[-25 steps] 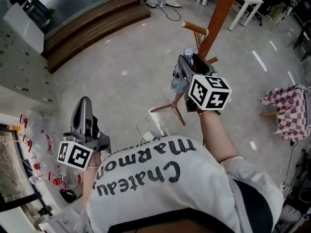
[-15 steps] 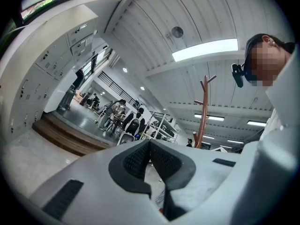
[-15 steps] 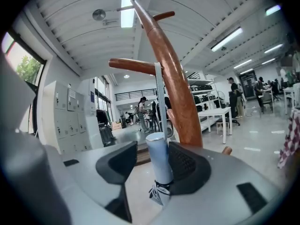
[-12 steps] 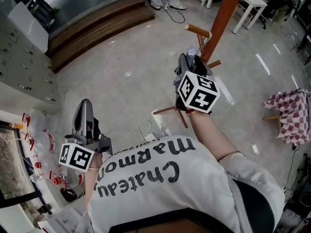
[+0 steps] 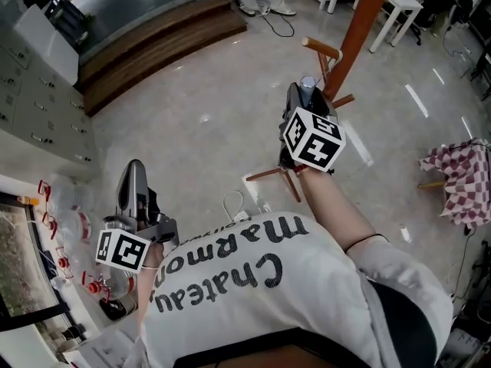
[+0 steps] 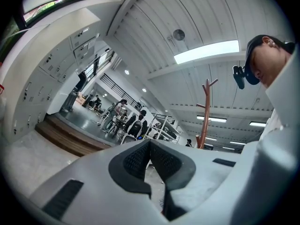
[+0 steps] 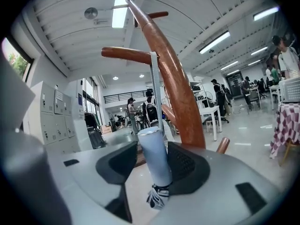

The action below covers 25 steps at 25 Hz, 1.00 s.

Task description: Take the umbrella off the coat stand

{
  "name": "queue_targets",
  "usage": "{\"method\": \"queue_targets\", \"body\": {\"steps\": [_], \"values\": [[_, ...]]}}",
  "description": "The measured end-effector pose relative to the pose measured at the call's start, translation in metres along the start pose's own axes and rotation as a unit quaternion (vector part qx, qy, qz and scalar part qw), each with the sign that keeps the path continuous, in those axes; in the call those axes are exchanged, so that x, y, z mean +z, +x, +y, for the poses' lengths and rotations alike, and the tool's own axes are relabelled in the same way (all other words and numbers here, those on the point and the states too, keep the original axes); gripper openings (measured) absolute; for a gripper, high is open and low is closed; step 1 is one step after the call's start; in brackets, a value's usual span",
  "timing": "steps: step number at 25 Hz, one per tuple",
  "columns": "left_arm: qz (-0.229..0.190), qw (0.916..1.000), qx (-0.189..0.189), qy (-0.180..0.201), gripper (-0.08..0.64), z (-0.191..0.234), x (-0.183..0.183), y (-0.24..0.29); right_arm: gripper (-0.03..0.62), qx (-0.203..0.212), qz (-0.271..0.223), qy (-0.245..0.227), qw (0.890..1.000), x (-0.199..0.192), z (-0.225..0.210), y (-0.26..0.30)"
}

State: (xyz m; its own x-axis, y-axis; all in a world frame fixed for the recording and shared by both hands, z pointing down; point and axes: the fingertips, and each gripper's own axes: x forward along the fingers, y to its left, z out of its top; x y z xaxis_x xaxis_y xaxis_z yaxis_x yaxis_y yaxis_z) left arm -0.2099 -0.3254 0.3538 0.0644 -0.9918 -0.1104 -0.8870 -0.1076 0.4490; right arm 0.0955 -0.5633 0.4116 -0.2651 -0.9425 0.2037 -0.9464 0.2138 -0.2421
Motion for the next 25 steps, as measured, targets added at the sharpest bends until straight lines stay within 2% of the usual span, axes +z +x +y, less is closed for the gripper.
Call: {"method": "queue_targets", "body": {"steps": [10,25], "values": [[-0.009,0.9999,0.005,-0.008,0.021,0.016,0.008,-0.01,0.173,-0.015,-0.01,-0.036,0.999,-0.001,-0.001,0.002],[-0.011,0.9997,-0.011,-0.021,0.021,0.021,0.009,-0.014,0.163,0.029,0.024,-0.023,0.999,-0.003,0.003,-0.019]]}}
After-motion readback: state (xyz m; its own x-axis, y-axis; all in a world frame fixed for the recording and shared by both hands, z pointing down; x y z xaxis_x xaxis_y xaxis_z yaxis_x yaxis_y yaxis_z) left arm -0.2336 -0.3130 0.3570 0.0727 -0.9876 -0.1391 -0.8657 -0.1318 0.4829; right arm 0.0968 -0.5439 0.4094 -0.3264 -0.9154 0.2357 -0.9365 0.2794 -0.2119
